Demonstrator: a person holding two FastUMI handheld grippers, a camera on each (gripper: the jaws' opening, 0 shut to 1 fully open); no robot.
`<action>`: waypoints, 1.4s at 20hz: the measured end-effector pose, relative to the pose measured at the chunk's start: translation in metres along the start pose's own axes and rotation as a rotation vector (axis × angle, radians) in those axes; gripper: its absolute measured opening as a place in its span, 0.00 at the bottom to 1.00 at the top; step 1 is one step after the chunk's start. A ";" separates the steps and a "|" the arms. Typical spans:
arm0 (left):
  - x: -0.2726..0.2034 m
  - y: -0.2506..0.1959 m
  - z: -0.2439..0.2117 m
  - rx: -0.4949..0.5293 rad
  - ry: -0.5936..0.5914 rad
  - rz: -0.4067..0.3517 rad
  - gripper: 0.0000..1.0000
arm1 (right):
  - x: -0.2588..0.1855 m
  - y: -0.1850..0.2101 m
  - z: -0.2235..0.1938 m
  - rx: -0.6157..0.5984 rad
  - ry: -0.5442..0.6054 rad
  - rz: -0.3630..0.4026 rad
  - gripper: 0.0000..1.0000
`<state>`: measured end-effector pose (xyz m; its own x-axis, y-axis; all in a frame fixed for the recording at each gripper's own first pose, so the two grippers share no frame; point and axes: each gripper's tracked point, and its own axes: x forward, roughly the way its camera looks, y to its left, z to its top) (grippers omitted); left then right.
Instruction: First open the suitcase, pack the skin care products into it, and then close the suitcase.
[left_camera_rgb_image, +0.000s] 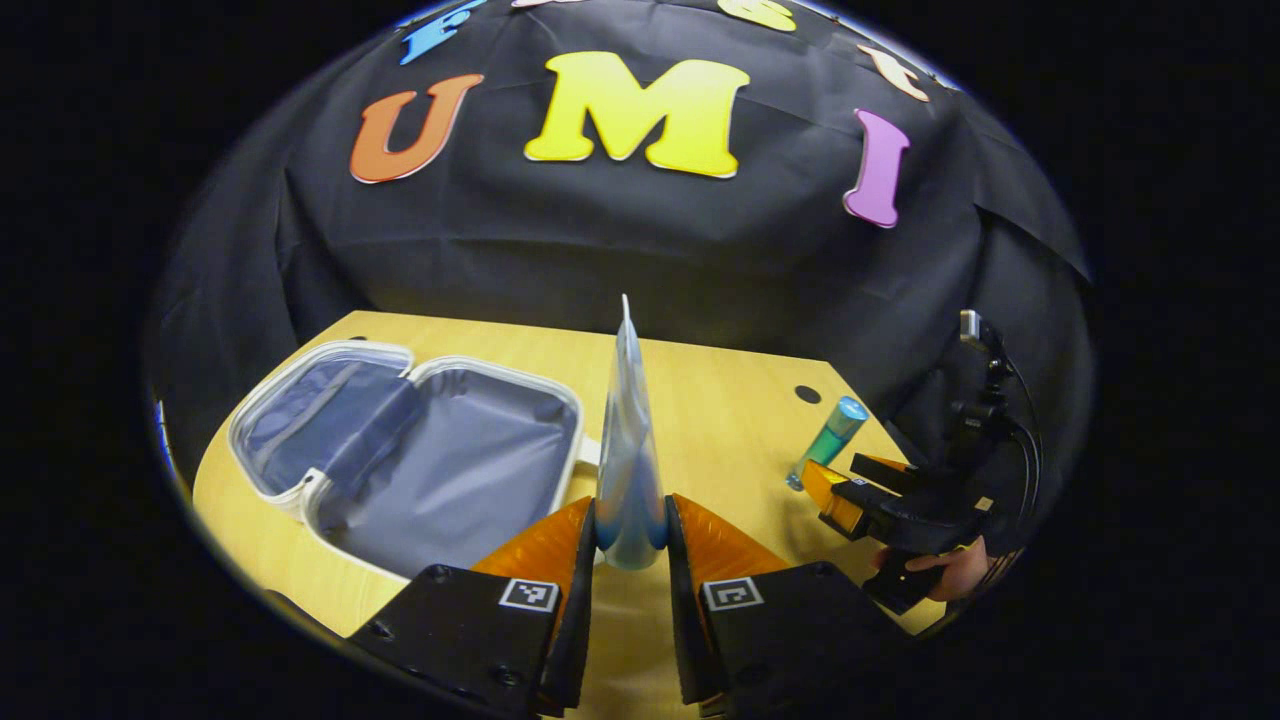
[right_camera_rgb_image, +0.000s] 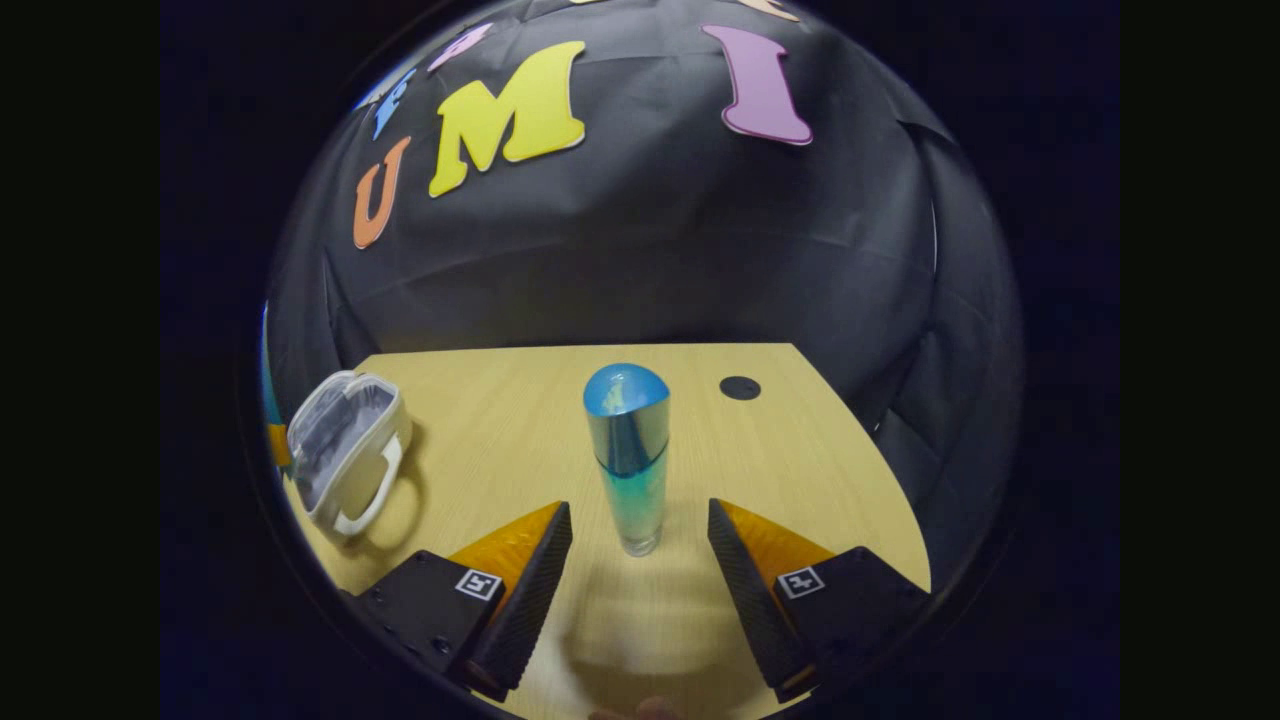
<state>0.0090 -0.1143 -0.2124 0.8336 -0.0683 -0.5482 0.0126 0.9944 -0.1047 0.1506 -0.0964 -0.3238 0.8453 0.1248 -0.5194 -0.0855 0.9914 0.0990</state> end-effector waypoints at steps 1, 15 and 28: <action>-0.003 0.012 -0.001 -0.017 0.004 0.019 0.38 | 0.007 0.000 -0.002 0.009 0.006 -0.004 0.82; -0.042 0.099 -0.007 -0.068 0.049 0.088 0.38 | 0.039 -0.002 -0.003 -0.006 0.050 -0.053 0.33; 0.070 0.157 -0.035 -0.005 0.291 -0.134 0.37 | -0.167 0.041 0.064 -0.091 0.027 0.127 0.33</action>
<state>0.0499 0.0340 -0.2958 0.6320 -0.2196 -0.7432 0.1082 0.9746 -0.1959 0.0394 -0.0789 -0.1785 0.8104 0.2491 -0.5303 -0.2390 0.9669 0.0890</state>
